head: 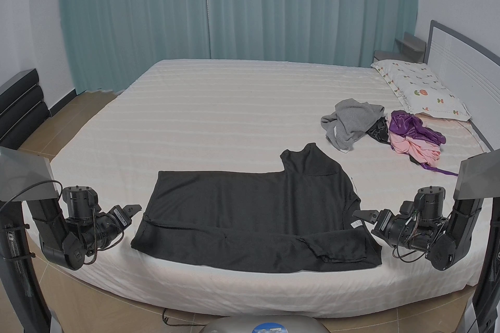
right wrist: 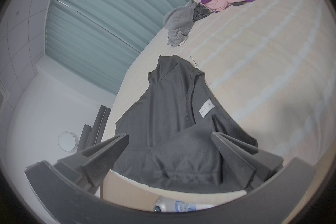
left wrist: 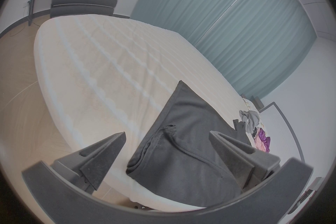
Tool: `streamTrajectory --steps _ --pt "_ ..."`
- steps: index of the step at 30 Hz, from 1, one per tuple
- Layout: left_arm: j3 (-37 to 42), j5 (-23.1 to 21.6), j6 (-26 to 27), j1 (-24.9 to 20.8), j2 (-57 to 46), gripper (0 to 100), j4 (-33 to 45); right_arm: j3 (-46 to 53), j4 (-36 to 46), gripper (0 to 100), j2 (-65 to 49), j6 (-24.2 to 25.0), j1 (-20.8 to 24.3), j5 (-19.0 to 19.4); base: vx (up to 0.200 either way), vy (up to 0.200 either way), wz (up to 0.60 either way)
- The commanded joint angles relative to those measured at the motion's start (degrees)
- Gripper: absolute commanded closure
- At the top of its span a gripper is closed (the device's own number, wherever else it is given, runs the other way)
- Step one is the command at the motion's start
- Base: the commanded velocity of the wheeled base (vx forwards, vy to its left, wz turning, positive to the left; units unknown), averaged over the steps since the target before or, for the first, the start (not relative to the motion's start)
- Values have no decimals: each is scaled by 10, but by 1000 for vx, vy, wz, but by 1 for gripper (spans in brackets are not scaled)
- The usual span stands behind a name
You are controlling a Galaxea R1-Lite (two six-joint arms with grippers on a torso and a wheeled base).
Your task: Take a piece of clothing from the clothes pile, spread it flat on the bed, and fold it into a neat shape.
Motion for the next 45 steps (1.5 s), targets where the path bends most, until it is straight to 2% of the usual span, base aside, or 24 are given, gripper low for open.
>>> streamTrajectory --steps 1,6,10,14,21,29,30,34,39,42,45 --pt "3 -1 1 -4 -1 0 0 2 0 0 8 -17 -2 1 0 0 0" --pt "3 -1 4 -5 -2 0 0 5 -1 0 22 -37 -1 1 0 0 0" --pt "-10 -1 13 -37 2 0 5 7 -1 0 27 -44 -1 1 0 0 0" --pt "-31 -2 36 -50 6 0 13 8 -1 0 32 -44 1 1 0 0 0" --pt "-107 1 54 -60 34 0 117 18 -19 0 35 -45 2 1 0 0 0" --pt "-147 28 49 -59 65 0 133 16 -20 0 35 -45 3 1 0 0 0" --pt "-151 29 48 -57 70 100 133 15 -20 0 36 -46 3 1 0 0 0" --pt "-150 30 48 -56 74 100 133 12 -20 0 43 -55 3 1 0 0 0" --pt "-150 31 38 -53 75 100 133 10 -27 0 58 -102 2 1 0 0 0" --pt "-154 31 28 -46 75 100 133 10 -49 0 68 -111 2 1 0 0 0" --pt "-164 31 -5 -38 79 100 129 12 -81 0 82 -119 3 2 0 0 0"
